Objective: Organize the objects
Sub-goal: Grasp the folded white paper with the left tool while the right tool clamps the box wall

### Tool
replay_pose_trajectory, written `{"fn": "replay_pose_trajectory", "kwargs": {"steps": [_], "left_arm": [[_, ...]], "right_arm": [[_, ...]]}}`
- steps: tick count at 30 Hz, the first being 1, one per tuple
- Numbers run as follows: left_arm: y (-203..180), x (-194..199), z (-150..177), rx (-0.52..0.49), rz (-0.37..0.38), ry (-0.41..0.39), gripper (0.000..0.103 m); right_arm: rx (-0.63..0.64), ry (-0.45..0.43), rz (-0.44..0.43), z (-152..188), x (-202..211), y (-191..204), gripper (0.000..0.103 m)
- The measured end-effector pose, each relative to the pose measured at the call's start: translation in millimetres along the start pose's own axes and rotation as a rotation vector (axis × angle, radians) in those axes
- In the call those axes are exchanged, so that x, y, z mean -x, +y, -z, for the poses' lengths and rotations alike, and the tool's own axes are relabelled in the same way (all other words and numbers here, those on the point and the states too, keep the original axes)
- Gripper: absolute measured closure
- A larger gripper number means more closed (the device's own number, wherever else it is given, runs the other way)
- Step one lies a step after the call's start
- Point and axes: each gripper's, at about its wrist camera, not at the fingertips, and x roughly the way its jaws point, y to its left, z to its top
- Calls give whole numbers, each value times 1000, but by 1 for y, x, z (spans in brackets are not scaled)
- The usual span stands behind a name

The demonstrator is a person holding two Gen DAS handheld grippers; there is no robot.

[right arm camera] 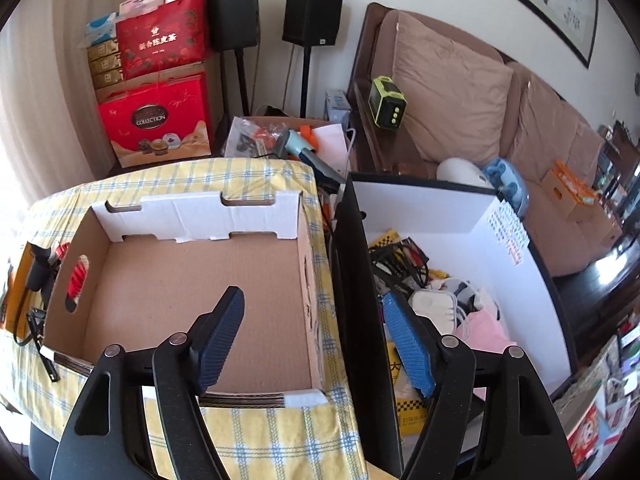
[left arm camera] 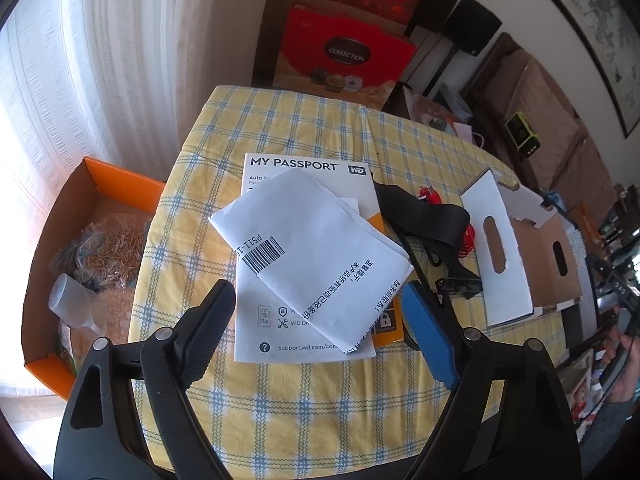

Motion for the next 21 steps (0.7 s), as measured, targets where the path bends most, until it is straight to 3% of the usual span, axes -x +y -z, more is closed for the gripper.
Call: {"fn": "replay_pose_trajectory", "kwargs": {"steps": [4, 8, 13, 17, 21], "left_arm": [[2, 5, -1, 4, 2, -17, 20], [1, 3, -2, 5, 10, -9, 24], [-3, 1, -2, -3, -6, -5, 26], [-9, 1, 2, -33, -43, -10, 12], [-12, -4, 3, -45, -52, 5, 12]], "right_arm": [[42, -29, -110, -7, 22, 27, 29], [113, -32, -164, -12, 31, 63, 29], [122, -14, -90, -9, 20, 66, 29], [73, 39, -30, -2, 1, 35, 29], [43, 107, -10, 3, -23, 9, 30]]}}
